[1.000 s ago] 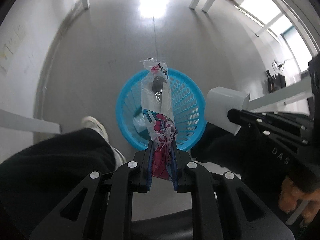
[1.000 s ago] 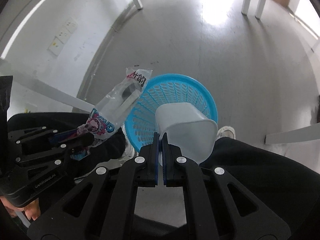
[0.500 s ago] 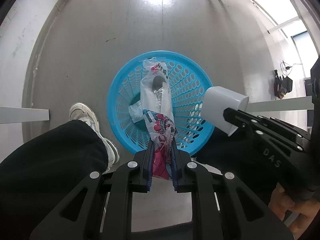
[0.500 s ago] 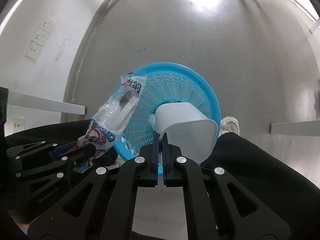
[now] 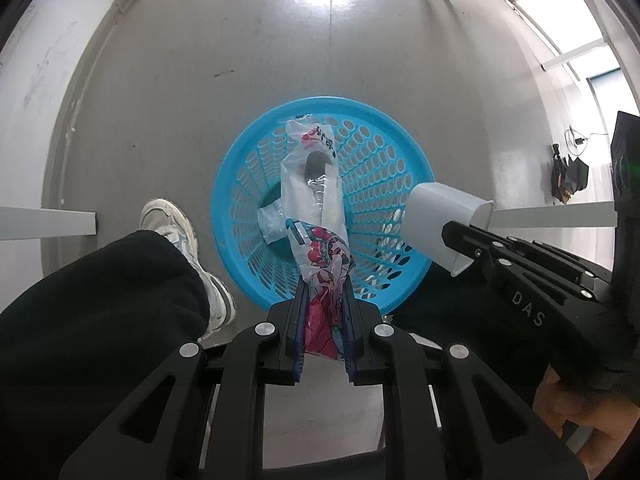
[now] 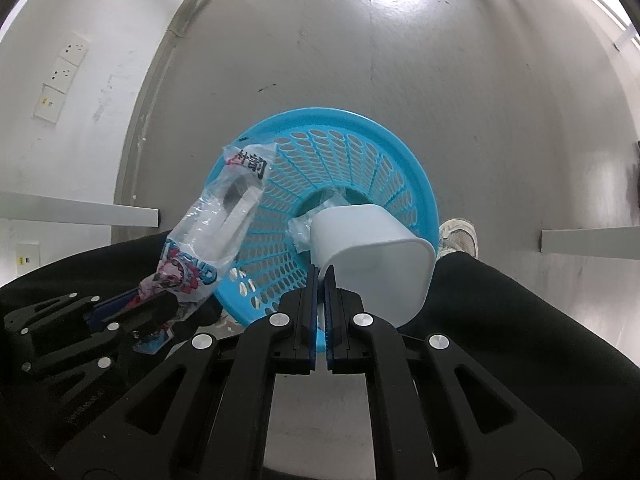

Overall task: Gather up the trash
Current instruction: 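Open the left tool and the right tool to drop bag and cup into the basket, then raise both open tools back toward the remaining trash on the table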

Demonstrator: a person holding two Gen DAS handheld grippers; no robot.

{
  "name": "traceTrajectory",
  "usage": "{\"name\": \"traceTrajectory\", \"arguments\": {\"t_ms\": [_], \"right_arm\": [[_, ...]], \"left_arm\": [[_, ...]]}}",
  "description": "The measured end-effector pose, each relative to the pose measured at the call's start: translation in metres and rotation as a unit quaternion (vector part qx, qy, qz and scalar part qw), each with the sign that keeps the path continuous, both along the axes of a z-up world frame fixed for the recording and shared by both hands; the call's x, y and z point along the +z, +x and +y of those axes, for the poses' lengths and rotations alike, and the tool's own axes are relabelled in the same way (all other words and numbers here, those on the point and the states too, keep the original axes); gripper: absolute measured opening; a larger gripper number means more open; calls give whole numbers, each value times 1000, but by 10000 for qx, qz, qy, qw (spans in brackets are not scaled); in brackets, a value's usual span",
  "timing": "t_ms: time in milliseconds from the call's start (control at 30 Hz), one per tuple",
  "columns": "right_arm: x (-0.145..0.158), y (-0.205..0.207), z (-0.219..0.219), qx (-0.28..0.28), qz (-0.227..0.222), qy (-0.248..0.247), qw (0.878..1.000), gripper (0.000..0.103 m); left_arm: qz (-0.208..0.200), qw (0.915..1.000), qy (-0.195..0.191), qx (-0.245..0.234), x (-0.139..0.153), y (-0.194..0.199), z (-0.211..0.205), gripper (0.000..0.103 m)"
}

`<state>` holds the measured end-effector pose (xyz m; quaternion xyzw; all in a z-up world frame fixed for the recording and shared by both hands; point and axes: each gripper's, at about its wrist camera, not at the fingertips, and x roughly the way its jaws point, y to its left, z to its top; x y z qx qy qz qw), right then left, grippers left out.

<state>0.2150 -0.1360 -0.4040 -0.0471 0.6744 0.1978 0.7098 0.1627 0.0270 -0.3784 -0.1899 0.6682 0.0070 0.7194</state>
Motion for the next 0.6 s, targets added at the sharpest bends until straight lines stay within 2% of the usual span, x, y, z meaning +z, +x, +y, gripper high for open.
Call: {"name": "traceTrajectory", "arguments": {"t_ms": [67, 100, 133, 167, 333, 600], "right_arm": [[0, 1, -4, -54, 29, 37, 10000, 3], [0, 1, -6, -83, 19, 60, 9999, 6], [1, 2, -8, -122, -22, 79, 9999, 13], [3, 2, -9, -142, -41, 124, 9998, 16], [12, -4, -12, -118, -178, 117, 9997, 26], [31, -18, -16, -111, -424, 101, 9990, 30]], "left_arm": [[-43, 10000, -39, 38, 1, 0, 1, 15], [-58, 9999, -59, 80, 0, 0, 3, 25], [-60, 9998, -78, 143, 0, 0, 5, 42], [-56, 9997, -59, 227, 1, -1, 8, 46], [-129, 9993, 18, 349, 9, -5, 13, 48], [-291, 9988, 194, 351, 25, -14, 14, 48]]}}
